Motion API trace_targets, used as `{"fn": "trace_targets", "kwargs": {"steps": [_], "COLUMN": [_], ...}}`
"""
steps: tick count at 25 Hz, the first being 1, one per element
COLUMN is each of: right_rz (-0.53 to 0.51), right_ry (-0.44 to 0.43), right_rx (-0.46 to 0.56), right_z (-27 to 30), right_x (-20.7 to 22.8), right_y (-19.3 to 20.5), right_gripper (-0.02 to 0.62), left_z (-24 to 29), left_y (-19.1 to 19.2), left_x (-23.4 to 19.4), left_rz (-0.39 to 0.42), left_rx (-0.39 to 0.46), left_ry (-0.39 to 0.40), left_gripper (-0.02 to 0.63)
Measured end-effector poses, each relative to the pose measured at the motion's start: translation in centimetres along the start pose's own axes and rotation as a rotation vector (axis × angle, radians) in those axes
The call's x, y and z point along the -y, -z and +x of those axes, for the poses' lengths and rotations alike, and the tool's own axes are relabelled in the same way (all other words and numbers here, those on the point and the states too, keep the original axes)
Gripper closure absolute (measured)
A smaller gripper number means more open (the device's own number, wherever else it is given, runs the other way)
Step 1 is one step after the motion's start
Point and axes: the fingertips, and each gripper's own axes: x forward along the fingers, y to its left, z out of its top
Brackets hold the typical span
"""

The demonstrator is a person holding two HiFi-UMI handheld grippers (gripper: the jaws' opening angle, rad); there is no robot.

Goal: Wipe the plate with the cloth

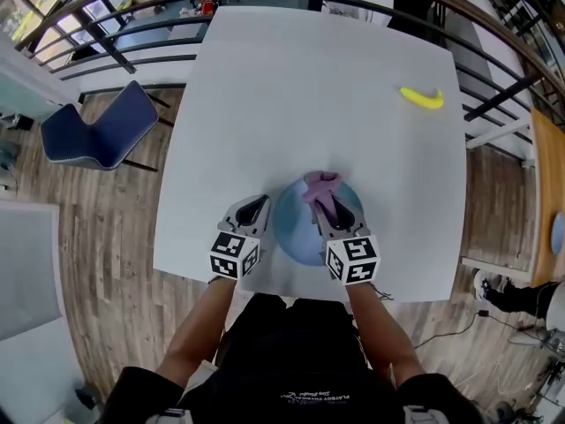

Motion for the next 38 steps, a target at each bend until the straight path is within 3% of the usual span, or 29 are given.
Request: {"fn": "trace_targets", "kwargs": {"steps": [11,22,31,38], "right_rz": [0.003,-0.003,0.008,0.034], "right_ry": [-0.053,-0.036,-0.021,0.045], "right_rx": [-0.141,-0.272,-0.293,-0.283], "right_z": [4.3,6.6,7.1,6.1], "right_x": [-1.7,-2.0,-1.6,0.4], "right_y": [3.9,6.8,6.9,6.9], "right_gripper": [0.479,0.479,0.479,0.479], "left_z": [-0.1,-1.0,-1.7,-1.4], "left_y": [1.8,2.3,2.7,2.2], "left_x": [-2.3,-4.1,-4.1,-2.3], "left_rz": [-0.035,-0.060,-0.062,-0.053], "left_rx": [-0.035,-0.054,-0.058,-0.058], "left_ry": [-0.038,-0.072,-0.081,-0.050], "left_gripper": [0.600,0.600,0.600,0.600]}}
